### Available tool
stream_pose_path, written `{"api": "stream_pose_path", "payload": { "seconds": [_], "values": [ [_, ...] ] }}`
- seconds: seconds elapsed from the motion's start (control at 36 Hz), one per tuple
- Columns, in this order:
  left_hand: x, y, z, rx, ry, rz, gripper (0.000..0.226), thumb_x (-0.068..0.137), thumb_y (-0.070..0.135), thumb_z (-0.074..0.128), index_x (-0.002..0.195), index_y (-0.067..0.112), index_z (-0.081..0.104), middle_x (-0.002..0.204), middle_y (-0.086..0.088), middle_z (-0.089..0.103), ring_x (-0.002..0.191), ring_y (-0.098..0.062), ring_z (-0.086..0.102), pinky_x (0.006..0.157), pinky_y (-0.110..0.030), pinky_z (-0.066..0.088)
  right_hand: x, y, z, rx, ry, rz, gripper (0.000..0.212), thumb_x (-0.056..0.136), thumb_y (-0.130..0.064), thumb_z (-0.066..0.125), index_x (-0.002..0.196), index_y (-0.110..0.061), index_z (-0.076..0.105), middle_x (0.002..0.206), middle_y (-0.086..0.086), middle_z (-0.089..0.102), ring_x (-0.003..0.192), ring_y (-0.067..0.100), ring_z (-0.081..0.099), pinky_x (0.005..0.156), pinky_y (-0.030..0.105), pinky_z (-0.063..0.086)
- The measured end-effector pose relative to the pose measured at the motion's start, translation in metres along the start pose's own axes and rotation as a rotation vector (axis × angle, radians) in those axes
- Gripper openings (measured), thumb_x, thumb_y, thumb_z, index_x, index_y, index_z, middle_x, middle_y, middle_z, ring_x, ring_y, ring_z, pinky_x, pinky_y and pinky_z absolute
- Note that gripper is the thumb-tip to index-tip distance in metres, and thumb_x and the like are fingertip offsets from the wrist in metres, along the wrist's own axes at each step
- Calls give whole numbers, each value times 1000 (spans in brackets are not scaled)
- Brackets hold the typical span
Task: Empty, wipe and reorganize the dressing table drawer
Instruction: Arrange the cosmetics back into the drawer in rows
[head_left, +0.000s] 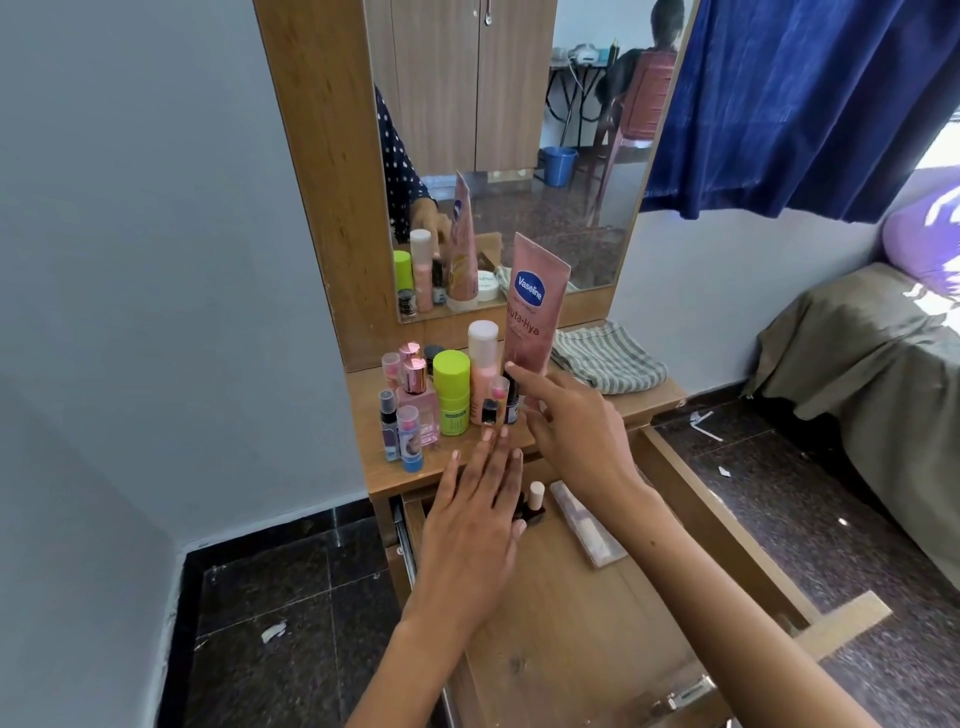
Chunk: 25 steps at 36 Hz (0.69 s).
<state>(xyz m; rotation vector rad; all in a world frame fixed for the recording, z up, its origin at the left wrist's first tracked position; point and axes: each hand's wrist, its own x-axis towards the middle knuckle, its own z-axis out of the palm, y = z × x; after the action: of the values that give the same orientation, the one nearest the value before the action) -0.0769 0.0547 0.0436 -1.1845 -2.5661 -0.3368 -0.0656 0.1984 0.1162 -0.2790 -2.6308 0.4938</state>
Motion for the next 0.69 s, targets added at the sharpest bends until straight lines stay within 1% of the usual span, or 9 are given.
{"api": "stream_pose_path", "payload": {
  "seconds": [0.11,0.19,0.28,0.33,0.39,0.47,0.58,0.64,0.69],
  "values": [
    [1,-4,4,20,-6,-4,75,79,36,69,143,9,39,154,-11,26,145,-23,13,112,-44,14,1,0,-4,32,70,23,30,85,-20,67,113,-25,60,111,-4,60,88,18,64,70,35,52],
    [1,-6,6,25,1,-5,77,79,36,69,143,9,38,155,-11,24,145,-23,13,112,-44,13,0,2,-5,77,119,31,22,80,-25,73,95,-22,57,97,-8,64,82,14,64,67,35,52],
    [2,-7,8,34,10,-2,77,79,37,69,143,9,38,155,-12,23,145,-23,12,113,-44,11,-4,4,-6,266,141,55,21,77,-17,78,83,-20,58,82,-11,68,79,10,68,70,41,55],
    [2,-8,10,39,20,9,77,79,36,69,144,9,37,156,-12,22,145,-23,13,113,-44,11,-7,6,-12,320,145,82,23,75,-13,79,83,-21,59,80,-11,69,80,6,68,74,38,57],
    [1,-8,11,41,26,21,76,80,36,68,144,8,36,156,-12,21,145,-24,13,113,-44,13,-12,11,-19,348,140,122,27,74,-12,80,92,-22,63,82,-10,70,81,4,69,78,32,57],
    [0,-10,13,37,33,25,76,82,35,66,145,9,34,157,-12,18,146,-24,12,113,-45,13,-21,21,-30,390,94,182,32,73,-9,80,94,-26,64,82,-13,69,77,0,68,78,26,57],
    [-1,-11,15,41,11,27,76,84,34,63,147,8,30,158,-12,14,146,-23,11,113,-45,12,-30,36,-35,254,-24,235,25,71,-9,81,83,-27,67,77,-16,67,69,-11,62,68,5,47],
    [-2,-12,15,47,3,27,76,84,34,63,147,8,30,158,-12,14,146,-23,10,113,-45,12,-32,42,-31,196,-112,265,27,71,-8,80,80,-29,65,77,-15,67,70,-10,62,66,5,45],
    [-2,-12,15,46,-2,27,76,84,34,64,147,9,30,158,-11,14,146,-23,10,113,-44,11,-34,46,-22,157,-187,292,29,72,-8,79,79,-30,64,78,-13,67,71,-6,62,70,14,48]
  ]
}}
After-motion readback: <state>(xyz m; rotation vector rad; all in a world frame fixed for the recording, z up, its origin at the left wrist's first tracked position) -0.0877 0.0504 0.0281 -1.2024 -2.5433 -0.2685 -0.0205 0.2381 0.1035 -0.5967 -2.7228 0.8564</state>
